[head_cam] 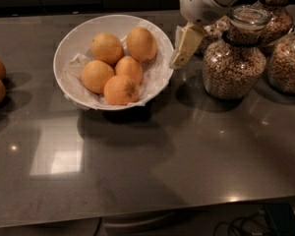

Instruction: Pick orange from white bowl

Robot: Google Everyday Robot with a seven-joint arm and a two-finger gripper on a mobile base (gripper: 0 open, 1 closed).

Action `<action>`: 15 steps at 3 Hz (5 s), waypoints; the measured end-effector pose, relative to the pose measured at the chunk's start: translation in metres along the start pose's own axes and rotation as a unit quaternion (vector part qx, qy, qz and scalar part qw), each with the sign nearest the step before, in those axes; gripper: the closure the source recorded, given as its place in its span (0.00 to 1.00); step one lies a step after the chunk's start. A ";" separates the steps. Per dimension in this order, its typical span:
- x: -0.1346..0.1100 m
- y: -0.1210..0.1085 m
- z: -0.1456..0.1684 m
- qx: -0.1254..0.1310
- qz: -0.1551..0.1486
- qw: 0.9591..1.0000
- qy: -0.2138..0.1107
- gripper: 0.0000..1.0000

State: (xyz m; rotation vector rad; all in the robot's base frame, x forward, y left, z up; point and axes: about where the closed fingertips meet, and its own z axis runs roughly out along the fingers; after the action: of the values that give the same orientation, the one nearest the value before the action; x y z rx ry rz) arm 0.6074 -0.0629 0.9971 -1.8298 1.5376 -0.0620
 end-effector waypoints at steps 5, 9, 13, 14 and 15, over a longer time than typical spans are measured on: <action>-0.001 -0.020 0.070 -0.022 -0.024 0.999 -0.018 0.25; -0.008 -0.019 0.104 -0.054 -0.042 0.997 -0.045 0.25; -0.005 -0.012 0.122 -0.076 -0.040 0.995 -0.052 0.69; -0.005 -0.012 0.122 -0.076 -0.040 0.995 -0.052 0.92; -0.005 -0.012 0.122 -0.076 -0.040 0.995 -0.052 1.00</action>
Offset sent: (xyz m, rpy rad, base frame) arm 0.0433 0.0274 -0.0402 -0.0032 0.0259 0.0550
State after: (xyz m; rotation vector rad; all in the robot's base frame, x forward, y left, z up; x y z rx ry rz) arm 0.6737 0.0015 0.9169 -1.9818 1.4289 0.1140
